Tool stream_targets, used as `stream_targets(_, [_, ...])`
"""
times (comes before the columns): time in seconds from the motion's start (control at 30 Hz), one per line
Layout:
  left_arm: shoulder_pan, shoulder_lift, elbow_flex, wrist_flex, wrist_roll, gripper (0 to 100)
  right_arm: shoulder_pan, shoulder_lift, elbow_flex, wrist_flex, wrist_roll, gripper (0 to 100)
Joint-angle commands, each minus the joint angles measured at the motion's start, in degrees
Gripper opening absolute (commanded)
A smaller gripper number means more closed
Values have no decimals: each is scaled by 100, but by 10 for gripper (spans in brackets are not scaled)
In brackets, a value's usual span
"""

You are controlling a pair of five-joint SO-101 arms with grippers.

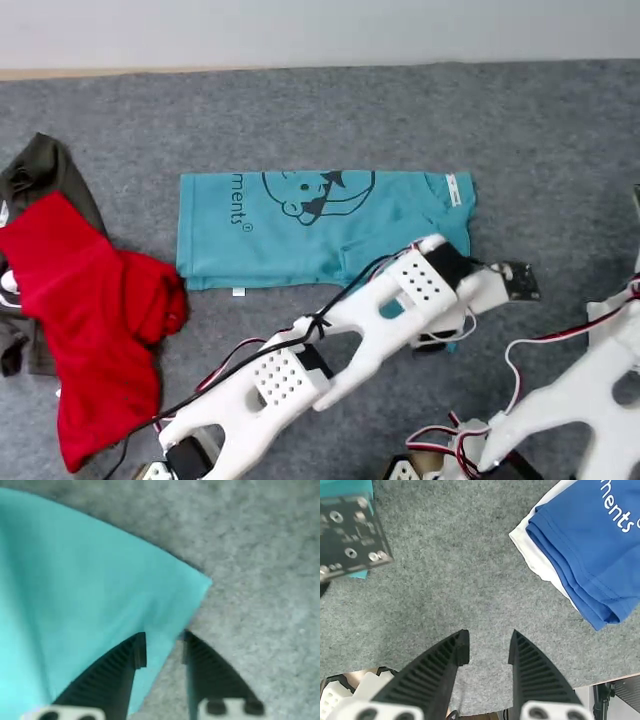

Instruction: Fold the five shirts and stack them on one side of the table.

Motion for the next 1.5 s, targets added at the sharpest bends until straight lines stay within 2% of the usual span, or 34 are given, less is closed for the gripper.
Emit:
stream_targets(0.0, [-44,-114,-444,88,18,28,31,-119,-44,154,44,133])
stream_targets(0.4, [-88,-132,-778,246,35,3,40,-119,-44,163,44,133])
stream_targets(0.8, [-1073,-79,-1859,193,26,3,31,-119,-35,171,44,133])
stream_targets(1.03, [-1459,-70,-1921,-325,26,3,31,-127,229,154,44,133])
stream_targets(1.47, [-1662,-26,-1912,-1020,26,4,40,-171,422,171,44,133])
